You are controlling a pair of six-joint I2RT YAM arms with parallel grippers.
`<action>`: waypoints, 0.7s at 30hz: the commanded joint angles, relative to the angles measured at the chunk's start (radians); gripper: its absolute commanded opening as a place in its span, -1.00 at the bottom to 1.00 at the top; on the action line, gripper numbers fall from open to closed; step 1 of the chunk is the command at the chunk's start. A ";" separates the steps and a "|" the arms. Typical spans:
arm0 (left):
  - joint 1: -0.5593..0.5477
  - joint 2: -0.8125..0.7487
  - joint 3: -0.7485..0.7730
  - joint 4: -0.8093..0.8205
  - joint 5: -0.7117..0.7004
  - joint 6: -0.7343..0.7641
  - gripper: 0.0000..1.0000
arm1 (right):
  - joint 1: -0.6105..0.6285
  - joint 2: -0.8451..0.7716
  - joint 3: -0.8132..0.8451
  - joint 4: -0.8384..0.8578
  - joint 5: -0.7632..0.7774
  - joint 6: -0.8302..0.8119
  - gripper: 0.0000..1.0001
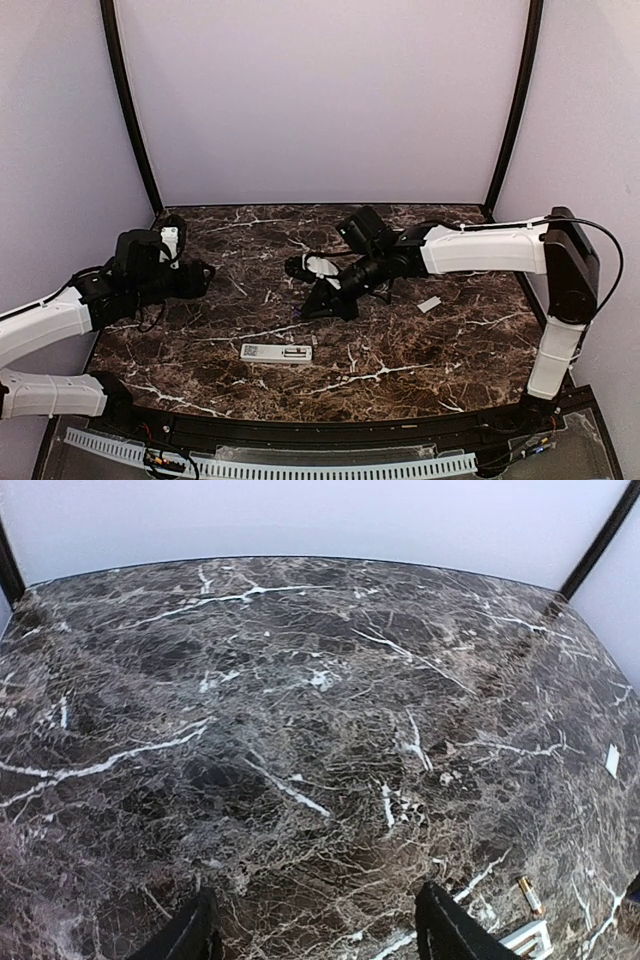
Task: Load the batteries into the remote control
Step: Place the battery in the battery compartment.
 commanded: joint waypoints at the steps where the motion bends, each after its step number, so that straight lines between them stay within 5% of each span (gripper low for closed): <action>1: 0.006 0.019 0.064 0.014 0.139 0.156 0.29 | 0.000 -0.078 0.002 0.136 0.030 0.131 -1.00; 12: 0.005 0.021 0.119 0.022 0.307 0.335 0.25 | 0.019 -0.108 -0.012 0.300 0.096 0.350 -1.00; 15: 0.005 -0.011 0.075 0.001 0.236 0.275 0.25 | 0.059 -0.062 0.047 0.196 0.108 0.277 -1.00; 18: 0.005 -0.033 0.039 -0.054 0.016 0.118 0.26 | 0.101 0.003 0.088 0.123 0.115 0.229 -1.00; 21: 0.006 -0.043 -0.004 -0.050 0.028 0.063 0.26 | 0.109 0.038 0.071 0.123 0.130 0.230 -1.00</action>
